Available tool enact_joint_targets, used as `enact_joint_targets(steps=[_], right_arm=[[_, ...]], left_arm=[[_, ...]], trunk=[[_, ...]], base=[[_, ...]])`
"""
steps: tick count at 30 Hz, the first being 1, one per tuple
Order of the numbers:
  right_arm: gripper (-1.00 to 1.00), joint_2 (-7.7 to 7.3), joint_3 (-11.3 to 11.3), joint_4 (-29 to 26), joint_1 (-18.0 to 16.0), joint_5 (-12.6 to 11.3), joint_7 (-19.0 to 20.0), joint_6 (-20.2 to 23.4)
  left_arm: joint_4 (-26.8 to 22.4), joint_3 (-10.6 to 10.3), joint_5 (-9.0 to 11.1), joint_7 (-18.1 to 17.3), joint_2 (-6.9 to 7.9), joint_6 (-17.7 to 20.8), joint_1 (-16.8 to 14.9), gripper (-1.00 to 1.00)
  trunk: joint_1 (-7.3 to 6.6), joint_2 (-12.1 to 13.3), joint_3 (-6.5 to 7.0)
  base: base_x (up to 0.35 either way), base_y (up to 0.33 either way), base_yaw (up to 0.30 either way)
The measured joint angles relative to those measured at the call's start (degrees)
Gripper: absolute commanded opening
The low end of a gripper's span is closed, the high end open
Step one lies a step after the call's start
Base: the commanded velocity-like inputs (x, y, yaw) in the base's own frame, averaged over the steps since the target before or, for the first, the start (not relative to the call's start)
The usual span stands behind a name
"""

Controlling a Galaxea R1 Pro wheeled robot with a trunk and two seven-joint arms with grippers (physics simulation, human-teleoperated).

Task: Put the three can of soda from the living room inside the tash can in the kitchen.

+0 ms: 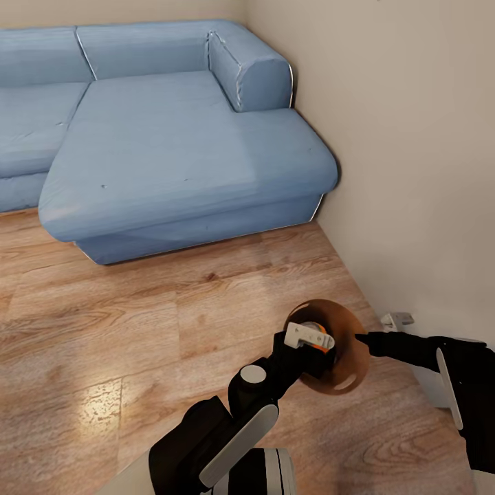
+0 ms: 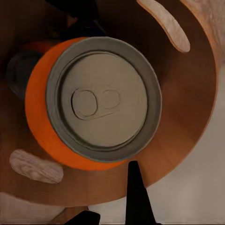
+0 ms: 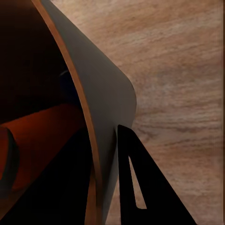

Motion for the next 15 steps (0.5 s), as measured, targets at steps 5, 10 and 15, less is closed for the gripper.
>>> enact_joint_targets(steps=[5, 10, 15], right_arm=[[-1.00, 0.00, -0.08, 0.00, -0.01, -0.26, 0.03, 0.09], [-1.00, 0.00, -0.10, 0.00, -0.01, -0.06, -0.02, 0.02], [-1.00, 0.01, -0.13, 0.00, -0.01, -0.17, -0.06, 0.07]], left_arm=[[0.22, 2.86, 3.04, -10.15, 0.00, 0.95, 0.07, 1.00], [0.37, 12.66, 7.94, -12.91, 0.00, 5.26, 0.08, 1.00], [0.24, 24.19, 9.59, -15.43, 0.00, 9.26, 0.09, 1.00]], trunk=[[0.00, 0.00, 0.00], [0.00, 0.00, 0.00], [0.00, 0.00, 0.00]], base=[[0.000, 0.000, 0.000], [0.000, 0.000, 0.000], [0.000, 0.000, 0.000]])
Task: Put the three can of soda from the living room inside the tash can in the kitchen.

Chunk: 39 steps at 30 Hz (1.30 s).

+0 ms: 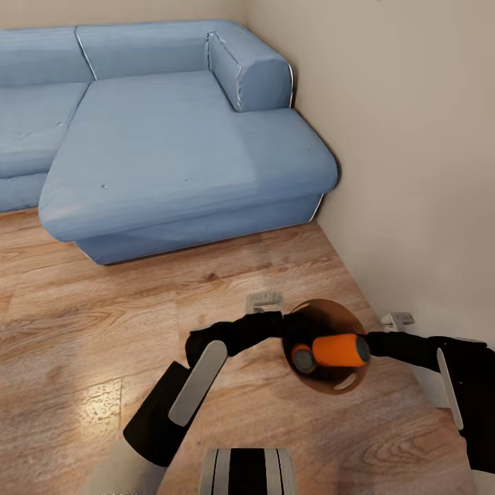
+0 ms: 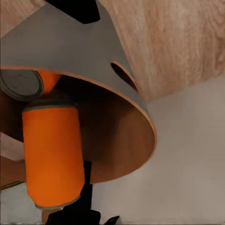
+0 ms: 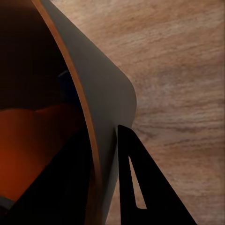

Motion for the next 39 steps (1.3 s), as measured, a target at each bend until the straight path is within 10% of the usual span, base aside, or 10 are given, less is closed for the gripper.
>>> enact_joint_targets(steps=[9, 21, 27, 39], right_arm=[[-1.00, -0.01, -0.18, 0.00, 0.00, 0.07, -0.02, -0.03], [-1.00, -0.01, -0.30, 0.00, 0.00, 0.02, -0.01, -0.01], [-1.00, -0.01, -0.36, 0.00, 0.00, 0.03, 0.00, -0.01], [-1.00, 0.04, -0.46, 0.00, 0.00, 0.01, -0.11, 0.01]], left_arm=[[-0.60, 2.19, 0.32, -2.20, 2.99, 0.46, 0.00, 1.00], [-0.52, 5.93, 0.71, -17.37, 9.14, 1.95, 0.00, 1.00], [-0.36, 6.11, 0.67, -33.63, 15.19, 3.17, 0.00, 1.00], [0.30, 5.99, 3.87, -40.03, 23.71, 3.34, 0.00, 1.00]], trunk=[[0.00, 0.00, 0.00], [0.00, 0.00, 0.00], [0.00, 0.00, 0.00], [0.00, 0.00, 0.00]], base=[[0.000, 0.000, 0.000], [0.000, 0.000, 0.000], [0.000, 0.000, 0.000], [0.000, 0.000, 0.000]])
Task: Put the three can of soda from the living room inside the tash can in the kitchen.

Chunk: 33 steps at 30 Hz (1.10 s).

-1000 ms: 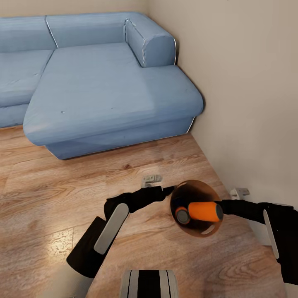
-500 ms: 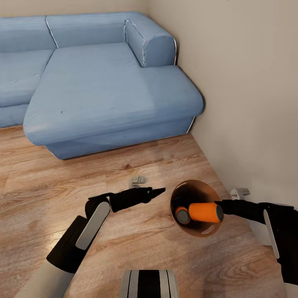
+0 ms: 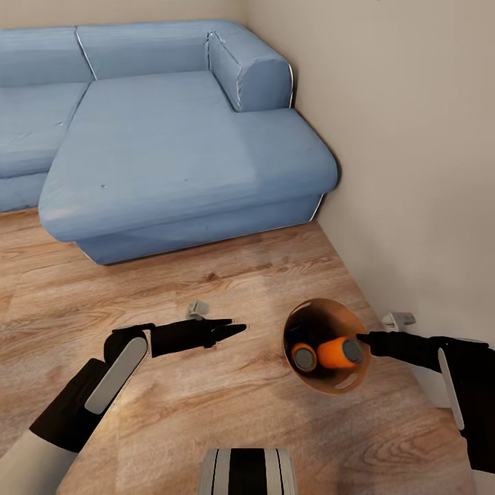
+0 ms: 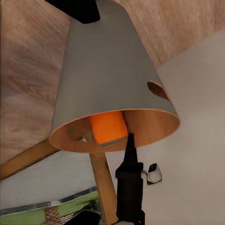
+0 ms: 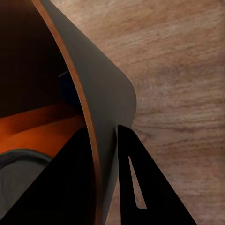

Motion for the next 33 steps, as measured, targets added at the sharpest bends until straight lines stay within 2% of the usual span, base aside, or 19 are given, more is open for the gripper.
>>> enact_joint_targets(steps=[6, 12, 16, 28, 29, 31, 32, 33], right_arm=[[-1.00, -0.02, -0.04, 0.00, 0.00, 0.06, -0.08, 0.00], [-1.00, -0.05, -0.04, 0.00, 0.00, 0.15, -0.16, -0.03], [-1.00, -0.05, -0.04, 0.00, 0.00, 0.09, -0.22, 0.02], [-1.00, 0.05, -0.11, 0.00, 0.00, 0.01, -0.58, 0.08], [-1.00, 0.19, -0.09, -0.02, 0.00, -0.64, -1.98, 0.45], [-1.00, 0.29, -0.15, -0.02, 0.00, 0.01, -4.29, 0.35], [-1.00, 0.38, -0.15, -0.04, -0.01, -0.02, -6.96, 0.36], [-1.00, 0.38, -0.17, 0.00, 0.00, 1.86, -7.90, -0.02]], left_arm=[[0.05, -0.01, 0.84, -0.09, 1.28, 0.44, 0.16, 1.00], [0.05, -0.05, 0.91, -0.08, 1.20, 0.61, 0.18, 1.00], [0.05, -0.10, 2.39, 0.24, 0.99, 1.15, 0.18, 1.00], [0.43, -0.14, 2.50, 0.41, 0.92, 0.97, 0.18, 1.00], [0.63, -0.15, 2.49, 0.44, 0.90, 0.91, 0.17, 1.00], [0.99, -0.17, 2.48, 0.45, 0.89, 0.83, 0.17, 1.00], [1.44, -0.20, 2.47, 0.46, 0.84, 0.72, 0.17, 1.00], [1.57, -0.21, 2.49, 0.46, 0.82, 0.68, 0.18, 1.00]], trunk=[[0.00, 0.00, 0.00], [0.00, 0.00, 0.00], [0.00, 0.00, 0.00], [0.00, 0.00, 0.00], [0.00, 0.00, 0.00], [0.00, 0.00, 0.00], [0.00, 0.00, 0.00], [0.00, 0.00, 0.00]], base=[[0.000, 0.000, 0.000], [0.000, 0.000, 0.000], [0.000, 0.000, 0.000], [0.000, 0.000, 0.000], [0.000, 0.000, 0.000], [0.000, 0.000, 0.000], [0.000, 0.000, 0.000], [0.000, 0.000, 0.000]])
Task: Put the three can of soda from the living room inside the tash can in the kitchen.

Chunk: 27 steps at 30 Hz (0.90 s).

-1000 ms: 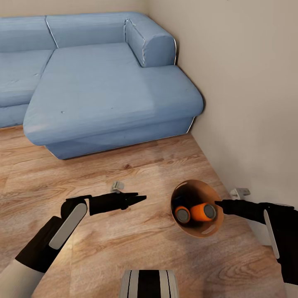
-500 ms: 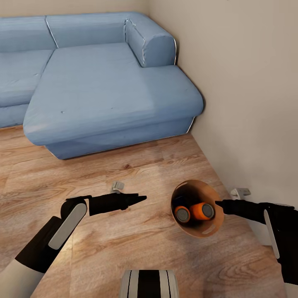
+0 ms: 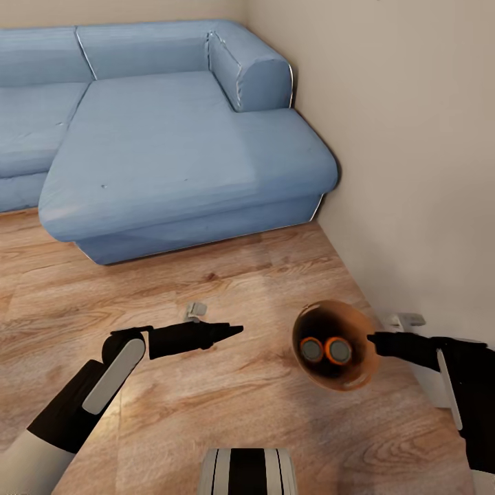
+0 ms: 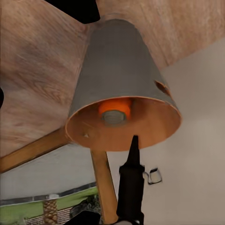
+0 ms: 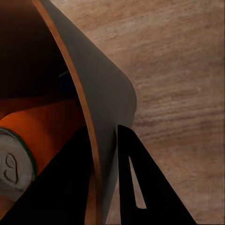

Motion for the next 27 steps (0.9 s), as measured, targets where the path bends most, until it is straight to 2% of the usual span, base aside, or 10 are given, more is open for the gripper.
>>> enact_joint_targets(steps=[2, 3, 7, 9, 12, 13, 17, 24, 27], right_arm=[[-1.00, -0.01, -0.04, 0.01, -0.01, 2.47, -0.90, -0.59], [-1.00, -0.01, -0.03, 0.01, 0.00, 2.36, -0.88, -0.54], [-1.00, -0.08, 0.10, -0.02, 0.02, -2.75, 0.03, 0.58], [-1.00, -0.14, 0.13, -0.01, 0.01, -2.32, 0.16, 0.57], [-1.00, -0.24, 0.02, 0.01, 0.00, 0.45, 0.04, -0.19], [-1.00, -0.25, 0.02, 0.01, 0.00, 0.69, 0.05, -0.26], [-1.00, -0.33, 0.07, -0.01, 0.01, -1.66, 0.39, 0.46], [-1.00, -0.35, -0.01, 0.01, 0.00, 0.08, 1.03, -0.08], [-1.00, -0.59, -0.81, -0.02, 0.00, -1.71, 2.56, 0.43]], left_arm=[[0.13, -0.03, 0.01, 0.01, -0.01, -0.07, 0.01, 1.00], [0.16, -0.04, -0.01, 0.01, -0.02, -0.09, 0.01, 1.00], [0.18, 0.00, -0.12, -0.02, 0.00, -0.13, -0.01, 1.00], [0.17, 0.01, -0.32, -0.06, 0.05, -0.15, -0.01, 1.00], [0.15, 0.00, -0.43, -0.21, 0.13, -0.28, 0.00, 1.00], [0.15, 0.01, -0.41, -0.22, 0.13, -0.30, 0.00, 1.00], [0.16, 0.03, -0.39, -0.34, 0.19, -0.21, -0.01, 1.00], [0.15, -0.03, -0.35, -0.33, 0.09, -0.33, 0.00, 1.00], [0.33, -0.06, -0.16, -0.22, 0.00, -0.42, -0.01, 1.00]], trunk=[[0.00, 0.00, 0.00], [0.00, 0.00, 0.00], [0.00, 0.00, 0.00], [0.00, 0.00, 0.00], [0.00, 0.00, 0.00], [0.00, 0.00, 0.00], [0.00, 0.00, 0.00], [0.00, 0.00, 0.00], [0.00, 0.00, 0.00]], base=[[0.000, 0.000, 0.000], [0.000, 0.000, 0.000], [0.000, 0.000, 0.000], [0.000, 0.000, 0.000], [0.000, 0.000, 0.000], [0.000, 0.000, 0.000], [0.000, 0.000, 0.000], [0.000, 0.000, 0.000], [0.000, 0.000, 0.000]])
